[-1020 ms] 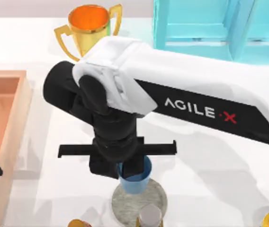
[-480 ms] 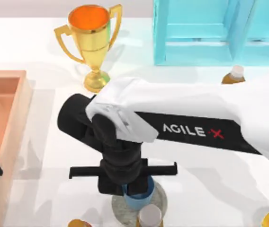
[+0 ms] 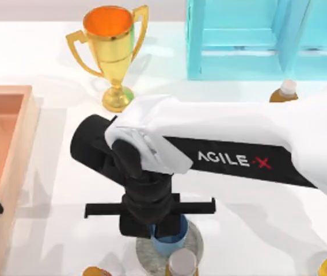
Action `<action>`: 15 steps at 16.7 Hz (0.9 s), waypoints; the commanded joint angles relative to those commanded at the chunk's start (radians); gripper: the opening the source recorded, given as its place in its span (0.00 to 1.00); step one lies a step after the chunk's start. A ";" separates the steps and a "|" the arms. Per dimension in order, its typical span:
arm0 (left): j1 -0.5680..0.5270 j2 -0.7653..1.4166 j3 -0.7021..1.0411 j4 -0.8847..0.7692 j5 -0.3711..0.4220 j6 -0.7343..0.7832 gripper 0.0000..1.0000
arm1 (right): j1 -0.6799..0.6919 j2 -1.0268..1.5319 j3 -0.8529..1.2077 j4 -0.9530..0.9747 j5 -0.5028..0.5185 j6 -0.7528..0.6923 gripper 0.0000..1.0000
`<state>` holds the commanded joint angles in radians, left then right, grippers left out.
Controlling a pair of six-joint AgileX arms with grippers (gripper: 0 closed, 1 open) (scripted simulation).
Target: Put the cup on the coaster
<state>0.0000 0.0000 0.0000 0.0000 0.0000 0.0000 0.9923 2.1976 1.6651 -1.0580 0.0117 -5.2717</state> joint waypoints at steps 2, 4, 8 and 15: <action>0.000 0.000 0.000 0.000 0.000 0.000 1.00 | 0.000 0.000 0.000 0.000 0.000 0.000 0.45; 0.000 0.000 0.000 0.000 0.000 0.000 1.00 | 0.000 0.000 0.000 0.000 0.000 0.000 0.60; 0.000 0.000 0.000 0.000 0.000 0.000 1.00 | 0.000 0.000 0.000 0.000 0.000 0.000 0.90; 0.000 0.000 0.000 0.000 0.000 0.000 1.00 | 0.000 0.000 0.000 0.000 0.000 0.000 1.00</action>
